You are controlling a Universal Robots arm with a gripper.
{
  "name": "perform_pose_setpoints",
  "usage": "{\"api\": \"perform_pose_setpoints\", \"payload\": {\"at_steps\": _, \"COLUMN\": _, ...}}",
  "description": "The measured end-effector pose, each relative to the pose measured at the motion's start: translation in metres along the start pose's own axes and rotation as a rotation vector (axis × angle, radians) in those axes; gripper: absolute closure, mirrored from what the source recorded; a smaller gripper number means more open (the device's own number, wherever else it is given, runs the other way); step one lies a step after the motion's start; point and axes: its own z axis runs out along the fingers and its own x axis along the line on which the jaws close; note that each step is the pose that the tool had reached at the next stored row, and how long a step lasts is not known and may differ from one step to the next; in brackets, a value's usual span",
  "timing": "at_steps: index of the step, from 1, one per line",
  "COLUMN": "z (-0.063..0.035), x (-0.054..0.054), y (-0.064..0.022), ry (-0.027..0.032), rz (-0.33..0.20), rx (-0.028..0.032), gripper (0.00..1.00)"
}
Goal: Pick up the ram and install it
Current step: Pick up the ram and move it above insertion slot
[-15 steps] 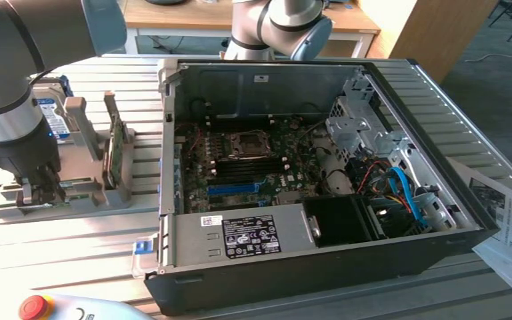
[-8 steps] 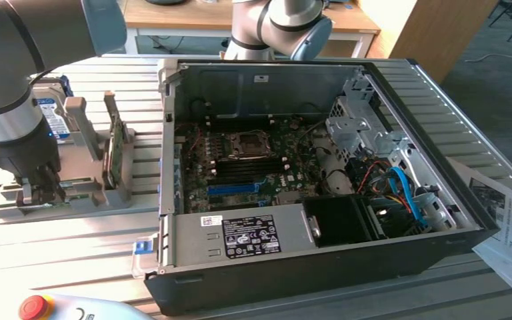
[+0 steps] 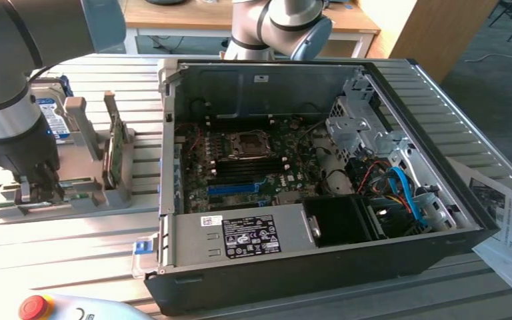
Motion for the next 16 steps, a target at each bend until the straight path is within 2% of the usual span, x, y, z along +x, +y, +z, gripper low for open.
{"api": "perform_pose_setpoints", "payload": {"at_steps": 16, "z": -0.0138, "x": 0.0, "y": 0.0008, "ry": -0.0001, "rz": 0.0, "rx": 0.0, "gripper": 0.88}}
